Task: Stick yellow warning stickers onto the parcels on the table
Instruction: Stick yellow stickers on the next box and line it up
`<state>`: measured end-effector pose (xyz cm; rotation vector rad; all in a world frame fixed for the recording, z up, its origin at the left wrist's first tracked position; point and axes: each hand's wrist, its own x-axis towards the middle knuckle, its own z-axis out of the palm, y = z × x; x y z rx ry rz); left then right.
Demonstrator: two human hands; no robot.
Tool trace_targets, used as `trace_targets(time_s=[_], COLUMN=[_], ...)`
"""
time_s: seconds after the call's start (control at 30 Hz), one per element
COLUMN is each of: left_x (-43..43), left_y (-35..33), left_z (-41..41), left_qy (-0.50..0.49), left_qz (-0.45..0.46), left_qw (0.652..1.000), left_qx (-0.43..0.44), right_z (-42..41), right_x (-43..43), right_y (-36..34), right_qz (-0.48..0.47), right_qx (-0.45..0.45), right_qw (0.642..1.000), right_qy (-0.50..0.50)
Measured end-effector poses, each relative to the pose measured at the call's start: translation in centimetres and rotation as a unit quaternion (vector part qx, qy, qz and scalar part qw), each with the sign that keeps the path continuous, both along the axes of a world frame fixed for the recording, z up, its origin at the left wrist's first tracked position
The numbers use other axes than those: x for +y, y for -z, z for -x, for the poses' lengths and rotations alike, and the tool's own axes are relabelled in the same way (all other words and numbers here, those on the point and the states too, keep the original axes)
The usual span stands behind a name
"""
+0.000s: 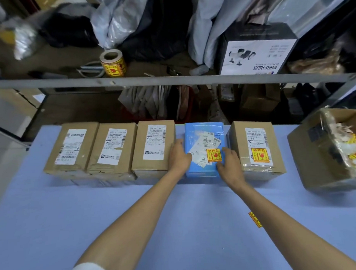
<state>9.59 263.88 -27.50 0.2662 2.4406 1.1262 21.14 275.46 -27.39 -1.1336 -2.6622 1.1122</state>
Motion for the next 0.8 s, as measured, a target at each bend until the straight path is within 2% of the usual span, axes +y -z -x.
trace_targets(time_s=[0.1,0.17,0.23,0.3,0.47,0.6,0.8], left_x=[-2.6,-4.8,-7.2,-8.8,-8.7,-7.8,-8.5], left_y=[-1.7,-2.3,-2.3,-2.0,-2.0,-1.7,-1.4], left_z=[1.6,3.0,4.0,4.5,5.1,5.5,4.0], left_qy=[-0.056,-0.093,-0.109,-0.095,-0.051,-0.042,-0.047], left_qz=[0.014,0.095,0.189,0.231,0.245,0.273,0.248], left_qw=[0.996,0.984,0.969,0.963,0.964,0.958,0.964], left_qx=[0.07,0.116,0.116,0.099,0.087,0.081,0.081], right_z=[0.6,1.6,2.9,4.4,7.9,9.5,9.4], right_x=[-1.3,-2.3,-3.6,-4.9,-7.9,-9.4,-10.1], right_y=[-0.6,-1.2,-1.4,-1.4,-1.0,0.0,0.1], right_qz=[-0.062,-0.058,-0.027,-0.005,0.048,0.099,0.064], right_qx=[0.031,0.062,0.082,0.077,-0.007,-0.031,-0.059], right_qw=[0.997,0.994,0.993,0.991,0.984,0.984,0.988], right_qy=[-0.034,-0.062,-0.082,-0.107,-0.171,-0.148,-0.127])
